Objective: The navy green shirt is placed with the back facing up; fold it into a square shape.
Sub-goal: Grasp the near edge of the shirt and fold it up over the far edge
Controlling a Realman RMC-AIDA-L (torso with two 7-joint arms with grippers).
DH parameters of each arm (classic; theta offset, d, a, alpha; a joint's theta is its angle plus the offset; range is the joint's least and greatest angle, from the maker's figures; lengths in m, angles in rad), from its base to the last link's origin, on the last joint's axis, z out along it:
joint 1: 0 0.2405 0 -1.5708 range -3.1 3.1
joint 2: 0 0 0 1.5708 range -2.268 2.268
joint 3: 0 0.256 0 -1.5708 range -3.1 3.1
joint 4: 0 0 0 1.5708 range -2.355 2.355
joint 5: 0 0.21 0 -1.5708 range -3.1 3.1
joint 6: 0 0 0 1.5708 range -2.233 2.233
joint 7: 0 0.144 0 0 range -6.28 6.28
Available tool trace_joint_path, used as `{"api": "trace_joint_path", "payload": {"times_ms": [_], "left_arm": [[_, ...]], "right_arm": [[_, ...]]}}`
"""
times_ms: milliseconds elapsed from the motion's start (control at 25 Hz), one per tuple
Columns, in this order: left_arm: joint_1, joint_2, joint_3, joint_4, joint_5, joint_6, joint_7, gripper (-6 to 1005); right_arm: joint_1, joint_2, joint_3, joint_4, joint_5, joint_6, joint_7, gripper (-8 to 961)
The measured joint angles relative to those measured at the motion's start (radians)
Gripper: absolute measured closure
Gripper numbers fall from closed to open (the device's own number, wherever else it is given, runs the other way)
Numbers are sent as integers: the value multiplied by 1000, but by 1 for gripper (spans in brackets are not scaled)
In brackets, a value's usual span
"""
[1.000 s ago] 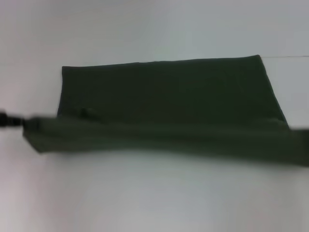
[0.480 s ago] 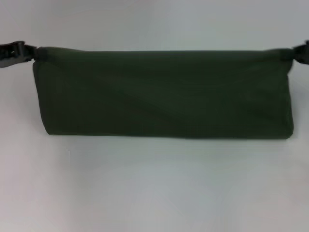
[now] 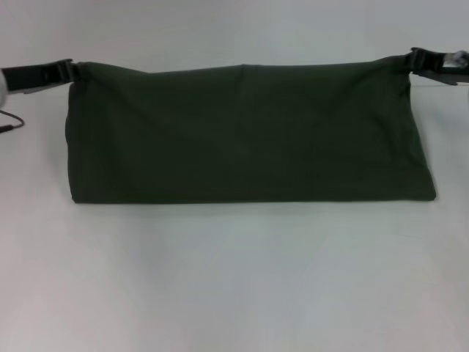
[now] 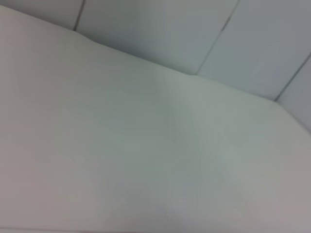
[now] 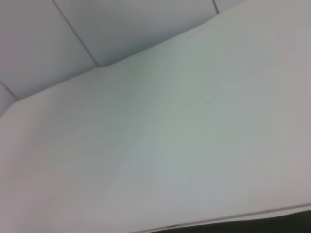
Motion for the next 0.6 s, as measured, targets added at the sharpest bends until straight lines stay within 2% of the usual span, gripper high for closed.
{"api": "trace_joint_path", "payload": {"times_ms": [320, 600], "left_arm": [[-13, -66, 1, -51, -82, -179, 127, 928], [-29, -85, 2, -107, -118, -306, 182, 900]], "right_arm": [[37, 42, -52, 57, 0, 185, -7, 867], [37, 70, -64, 59, 0, 277, -7, 862]]}}
